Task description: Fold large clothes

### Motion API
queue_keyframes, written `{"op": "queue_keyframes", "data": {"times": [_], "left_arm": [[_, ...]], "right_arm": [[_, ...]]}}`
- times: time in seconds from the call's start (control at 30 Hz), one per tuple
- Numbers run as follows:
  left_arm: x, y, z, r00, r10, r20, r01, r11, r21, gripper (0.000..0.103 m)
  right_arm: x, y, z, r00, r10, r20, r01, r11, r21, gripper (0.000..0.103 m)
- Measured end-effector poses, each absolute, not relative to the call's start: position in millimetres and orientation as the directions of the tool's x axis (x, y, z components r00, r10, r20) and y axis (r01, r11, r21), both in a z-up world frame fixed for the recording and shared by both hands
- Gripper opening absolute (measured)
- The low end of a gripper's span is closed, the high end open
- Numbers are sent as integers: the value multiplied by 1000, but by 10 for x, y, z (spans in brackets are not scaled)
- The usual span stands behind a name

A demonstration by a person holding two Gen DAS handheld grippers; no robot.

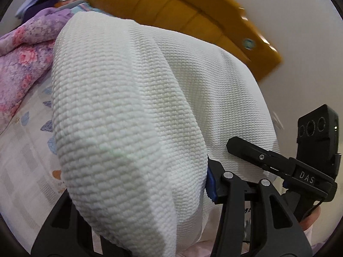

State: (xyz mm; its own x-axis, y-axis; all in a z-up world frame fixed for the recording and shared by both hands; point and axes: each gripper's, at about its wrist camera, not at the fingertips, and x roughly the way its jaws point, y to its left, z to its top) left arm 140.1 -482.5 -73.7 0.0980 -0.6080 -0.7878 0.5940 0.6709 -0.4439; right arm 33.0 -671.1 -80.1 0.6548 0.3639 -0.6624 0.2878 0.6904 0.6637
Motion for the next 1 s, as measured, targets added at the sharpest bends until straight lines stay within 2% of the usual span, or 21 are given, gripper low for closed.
{"op": "queue_keyframes", "data": {"times": [0.37,0.4,0.43,0.47,0.5,0.57,0.63,0.7,0.8,0.87,0.93,1.0], "left_arm": [[2500,-5552,-1170,216,-501,-838,349,841,-412,51],[2641,-5567,-1258,234,-491,-839,326,853,-407,53],[2766,-5575,-1369,247,-477,-843,308,864,-399,60],[2889,-5584,-1511,260,-446,-856,286,883,-373,75],[3042,-5600,-1730,270,-338,-902,233,931,-279,77],[3288,-5583,-2167,212,-213,-954,184,967,-176,76],[3377,-5503,-2366,188,-207,-960,149,972,-181,75],[3412,-5372,-2477,215,-191,-958,147,976,-162,75],[3542,-5651,-2537,237,-119,-964,171,982,-79,73],[3591,-5634,-2612,239,-115,-964,176,982,-73,68],[3631,-5684,-2674,245,-101,-964,171,983,-59,62],[3648,-5781,-2719,245,-91,-965,171,984,-50,54]], "right_arm": [[2233,-7750,-1232,467,576,-671,37,746,665,38],[2457,-7820,-1374,450,609,-653,1,731,683,42],[2620,-7868,-1503,436,615,-657,-1,731,683,51],[2784,-7916,-1656,424,579,-696,38,757,653,59],[2980,-7991,-1886,392,508,-767,129,795,593,60],[3199,-8070,-2333,287,444,-849,254,819,514,61],[3205,-8075,-2518,280,389,-878,288,838,463,62],[3138,-8003,-2551,344,399,-850,220,846,486,62],[3124,-7919,-2494,382,280,-881,217,899,380,62],[3131,-7958,-2532,412,314,-856,188,889,417,62],[3189,-7916,-2594,410,353,-841,156,881,446,58],[3284,-7878,-2705,394,342,-853,127,899,419,45]]}}
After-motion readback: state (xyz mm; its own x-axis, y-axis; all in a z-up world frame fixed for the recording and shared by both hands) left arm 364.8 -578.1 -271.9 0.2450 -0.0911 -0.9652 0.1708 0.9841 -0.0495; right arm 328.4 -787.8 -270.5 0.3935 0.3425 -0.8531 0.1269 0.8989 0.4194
